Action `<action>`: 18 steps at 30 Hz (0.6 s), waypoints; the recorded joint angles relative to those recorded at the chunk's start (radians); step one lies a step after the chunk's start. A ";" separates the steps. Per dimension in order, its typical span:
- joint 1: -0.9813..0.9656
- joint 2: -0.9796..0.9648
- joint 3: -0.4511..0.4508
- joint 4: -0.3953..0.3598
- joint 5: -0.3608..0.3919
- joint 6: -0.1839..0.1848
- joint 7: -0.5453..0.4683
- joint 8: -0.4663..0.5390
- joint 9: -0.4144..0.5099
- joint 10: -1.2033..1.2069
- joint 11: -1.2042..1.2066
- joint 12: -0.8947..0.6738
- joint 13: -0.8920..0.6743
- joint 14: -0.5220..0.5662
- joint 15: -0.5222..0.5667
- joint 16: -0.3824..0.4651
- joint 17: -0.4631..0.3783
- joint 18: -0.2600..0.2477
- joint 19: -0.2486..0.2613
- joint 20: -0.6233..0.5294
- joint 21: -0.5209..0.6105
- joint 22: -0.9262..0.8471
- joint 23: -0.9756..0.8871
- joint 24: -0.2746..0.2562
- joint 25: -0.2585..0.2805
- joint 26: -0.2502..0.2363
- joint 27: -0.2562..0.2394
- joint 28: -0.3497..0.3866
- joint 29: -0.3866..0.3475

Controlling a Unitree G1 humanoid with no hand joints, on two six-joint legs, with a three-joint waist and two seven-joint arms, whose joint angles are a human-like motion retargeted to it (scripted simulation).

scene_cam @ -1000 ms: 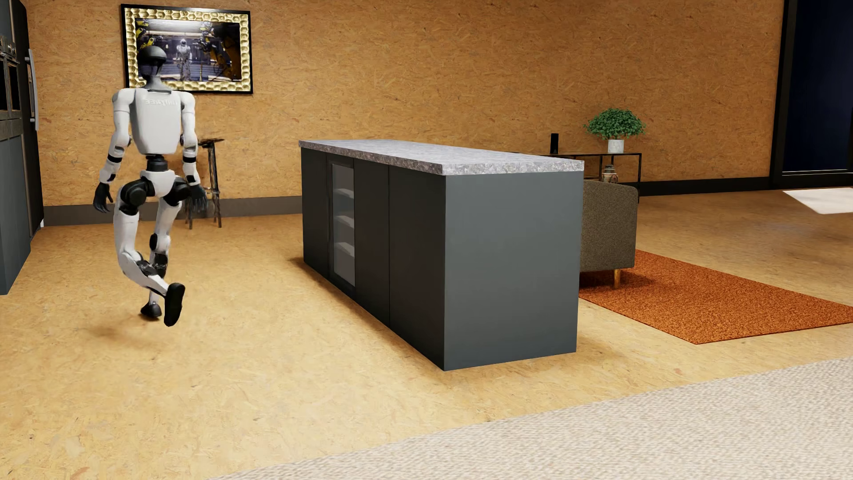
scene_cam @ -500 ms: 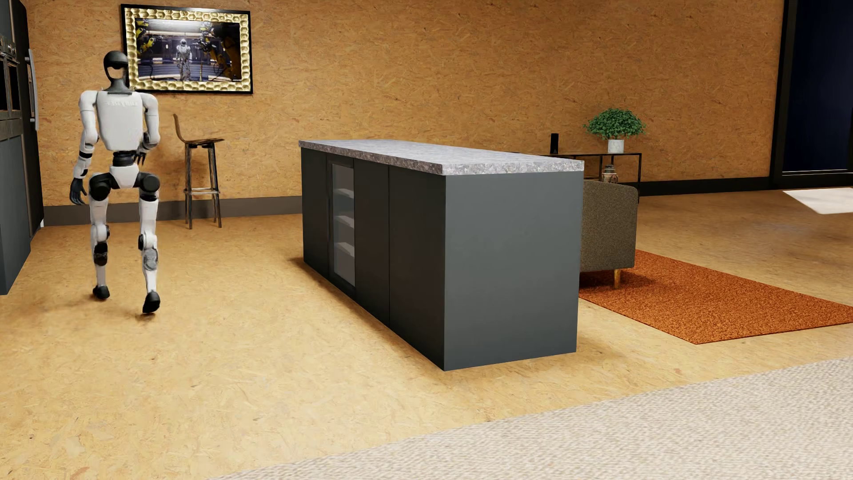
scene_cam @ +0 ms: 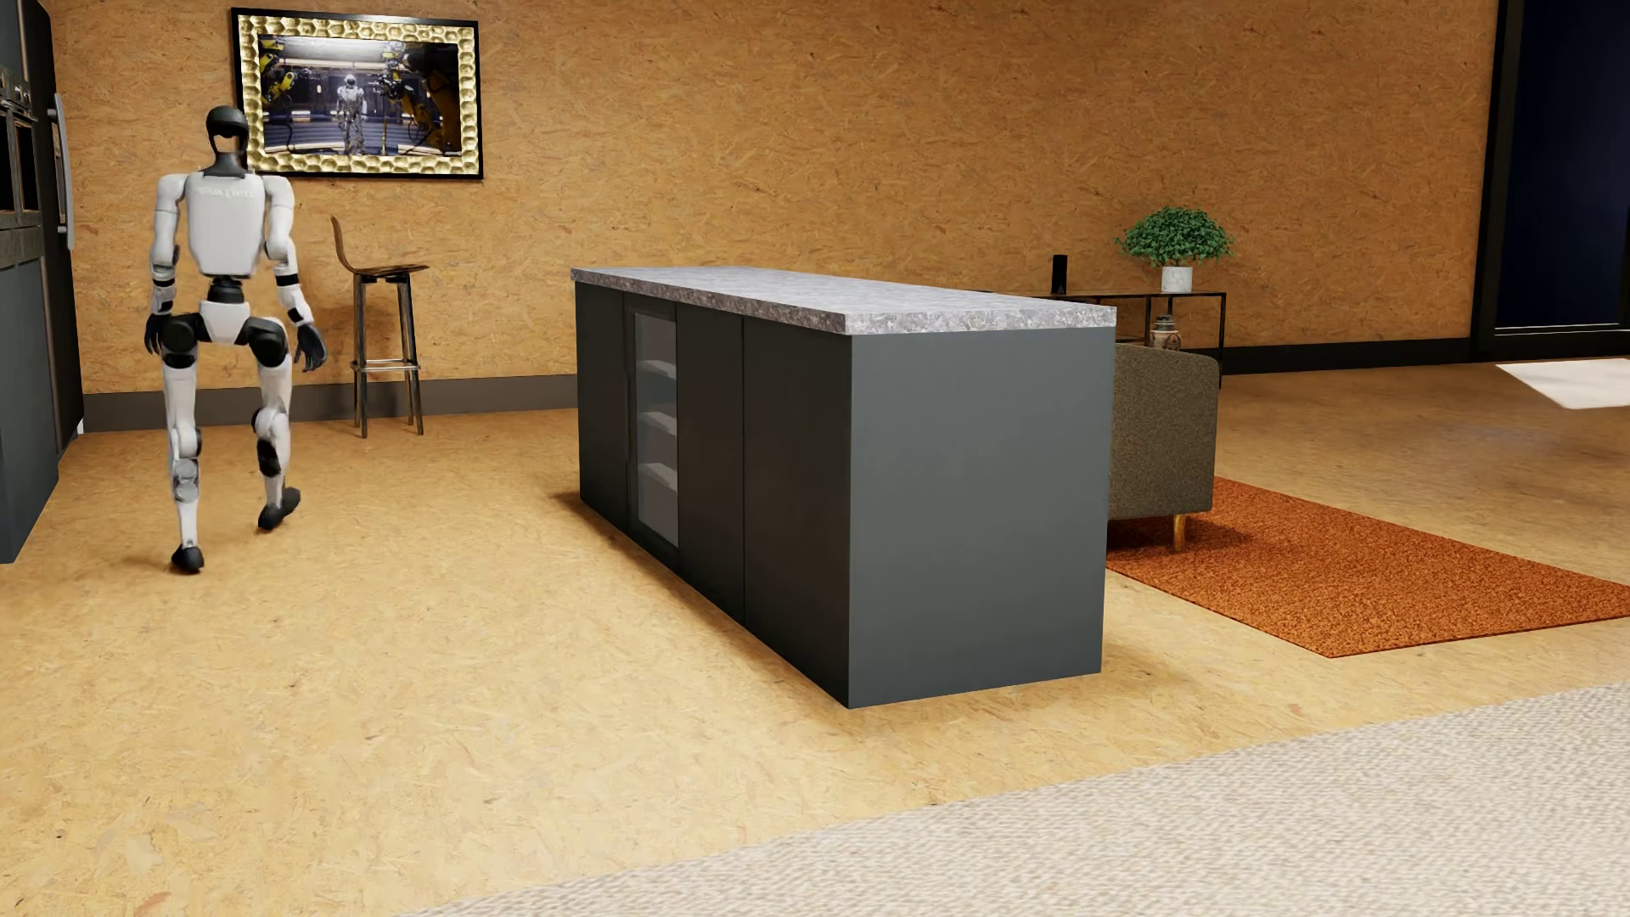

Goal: Avoid the counter

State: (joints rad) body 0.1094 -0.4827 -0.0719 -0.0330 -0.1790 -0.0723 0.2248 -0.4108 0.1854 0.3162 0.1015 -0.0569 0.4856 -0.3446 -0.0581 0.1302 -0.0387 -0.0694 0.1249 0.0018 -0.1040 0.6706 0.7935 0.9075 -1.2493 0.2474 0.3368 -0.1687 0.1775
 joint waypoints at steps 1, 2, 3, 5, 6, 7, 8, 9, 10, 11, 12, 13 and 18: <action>0.038 -0.018 0.004 -0.001 -0.002 0.000 0.038 -0.063 -0.001 0.010 0.058 0.003 -0.006 -0.027 0.042 0.009 -0.005 -0.011 -0.057 0.008 0.025 -0.002 0.009 -0.007 -0.049 0.008 -0.010 0.006 0.021; 0.078 -0.013 0.004 0.005 0.001 0.005 0.076 -0.101 -0.003 0.035 0.138 0.026 -0.023 -0.040 0.080 0.012 -0.012 -0.025 -0.099 0.026 0.049 -0.009 0.014 -0.017 -0.097 0.017 -0.026 0.012 0.043; 0.118 -0.005 -0.003 0.018 0.008 0.014 0.093 -0.103 -0.003 0.072 0.212 0.052 -0.041 -0.016 0.071 0.009 -0.006 -0.033 -0.219 0.037 0.044 -0.011 -0.002 -0.025 -0.120 0.025 -0.034 0.022 0.044; 0.124 0.052 -0.020 0.076 0.025 0.041 0.084 -0.116 -0.007 0.264 0.310 0.104 -0.054 0.150 0.109 0.006 0.059 -0.018 -0.371 0.034 -0.034 0.014 -0.092 -0.026 -0.079 0.034 -0.007 -0.003 -0.053; 0.081 0.073 -0.027 0.128 0.052 0.059 0.076 -0.098 -0.006 0.448 0.374 0.138 -0.076 0.259 0.051 0.006 0.101 0.004 -0.373 0.035 -0.079 0.022 -0.128 -0.017 -0.020 0.051 -0.001 -0.019 -0.111; 0.011 0.102 -0.028 0.178 0.094 0.078 0.054 -0.076 -0.004 0.646 0.407 0.175 -0.115 0.344 0.002 0.001 0.127 0.019 -0.373 0.033 -0.102 0.025 -0.141 -0.003 0.033 0.056 -0.003 -0.030 -0.142; -0.075 0.142 -0.023 0.199 0.143 0.095 0.004 -0.048 -0.003 0.816 0.414 0.211 -0.171 0.422 -0.035 -0.012 0.140 0.053 -0.372 0.036 -0.111 0.028 -0.135 0.007 0.079 0.058 0.009 -0.038 -0.139; -0.160 0.193 -0.016 0.211 0.194 0.108 -0.041 -0.012 -0.002 0.944 0.401 0.244 -0.241 0.372 -0.061 -0.031 0.134 0.062 -0.372 0.039 -0.094 0.030 -0.098 0.011 0.082 0.060 0.010 -0.042 -0.120; -0.243 0.249 -0.006 0.213 0.245 0.118 -0.089 0.032 -0.001 1.036 0.375 0.272 -0.318 0.321 -0.078 -0.045 0.115 0.092 -0.371 0.038 -0.024 0.030 -0.051 0.018 0.022 0.059 0.003 -0.047 -0.070; -0.320 0.308 0.006 0.228 0.291 0.126 -0.125 0.085 -0.002 1.088 0.344 0.293 -0.390 0.319 -0.091 -0.060 0.092 0.106 -0.370 0.037 0.082 0.028 -0.030 0.023 -0.085 0.057 -0.013 -0.048 -0.008; -0.389 0.363 0.021 0.250 0.332 0.132 -0.154 0.147 -0.003 1.096 0.320 0.310 -0.455 0.344 -0.104 -0.071 0.058 0.103 -0.367 0.037 0.225 0.022 -0.048 0.027 -0.236 0.056 -0.087 -0.045 0.050; -0.452 0.411 0.038 0.265 0.366 0.137 -0.176 0.215 -0.005 1.061 0.306 0.325 -0.515 0.335 -0.121 -0.080 0.025 0.120 -0.364 0.037 0.361 0.009 -0.112 0.027 -0.397 0.054 -0.170 -0.039 0.055; -0.562 0.610 0.080 0.278 0.435 0.154 -0.132 0.499 -0.007 0.227 0.260 0.375 -0.593 0.355 -0.222 -0.085 0.069 0.107 -0.339 0.014 0.456 -0.071 -0.547 0.009 -0.010 0.011 -0.380 -0.016 -0.140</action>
State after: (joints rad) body -0.4526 0.1277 0.0078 0.2449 0.2556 0.0820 0.0926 0.0884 0.1779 0.5436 0.3619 0.3185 -0.1078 0.0106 -0.2799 0.0451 0.0306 0.0371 -0.2138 0.0157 0.3522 0.5993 0.2461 0.9161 -1.2591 0.2583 -0.0436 -0.1851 0.0378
